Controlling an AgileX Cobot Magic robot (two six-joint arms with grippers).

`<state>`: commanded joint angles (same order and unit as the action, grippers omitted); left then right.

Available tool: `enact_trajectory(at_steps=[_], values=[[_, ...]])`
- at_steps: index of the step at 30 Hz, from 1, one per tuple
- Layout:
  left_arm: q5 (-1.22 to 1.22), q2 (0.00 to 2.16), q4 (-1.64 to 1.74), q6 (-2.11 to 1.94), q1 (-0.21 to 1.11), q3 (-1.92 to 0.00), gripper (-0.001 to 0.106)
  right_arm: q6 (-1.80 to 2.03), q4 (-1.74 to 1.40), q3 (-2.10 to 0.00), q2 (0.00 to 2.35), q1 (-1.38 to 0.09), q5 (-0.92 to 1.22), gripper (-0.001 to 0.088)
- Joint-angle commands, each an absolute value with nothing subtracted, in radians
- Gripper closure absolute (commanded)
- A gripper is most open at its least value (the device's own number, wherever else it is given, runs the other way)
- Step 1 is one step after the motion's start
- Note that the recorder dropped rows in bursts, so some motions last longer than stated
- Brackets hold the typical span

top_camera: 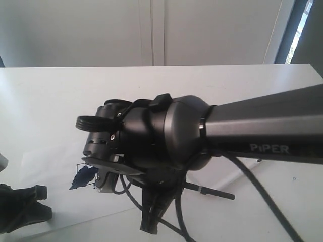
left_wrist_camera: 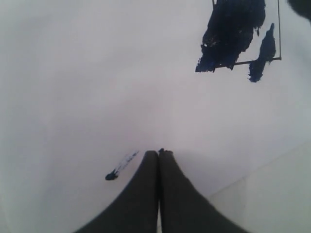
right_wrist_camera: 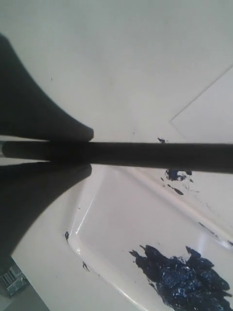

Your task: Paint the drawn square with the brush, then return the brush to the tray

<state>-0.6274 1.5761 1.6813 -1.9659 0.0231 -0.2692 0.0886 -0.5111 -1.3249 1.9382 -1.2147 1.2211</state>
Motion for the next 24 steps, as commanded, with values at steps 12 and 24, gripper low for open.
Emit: enact_trajectory(at_steps=[12,24], values=[[-0.627,1.576,1.681,-1.966,0.023,-0.269,0.105,0.0,-0.377,-1.325,1.948,-1.215,1.221,0.0868],[-0.627,1.576,1.692,-1.966,0.023,-0.269,0.105,0.031,-0.485,-1.325,1.948,-1.204,1.221,0.0868]])
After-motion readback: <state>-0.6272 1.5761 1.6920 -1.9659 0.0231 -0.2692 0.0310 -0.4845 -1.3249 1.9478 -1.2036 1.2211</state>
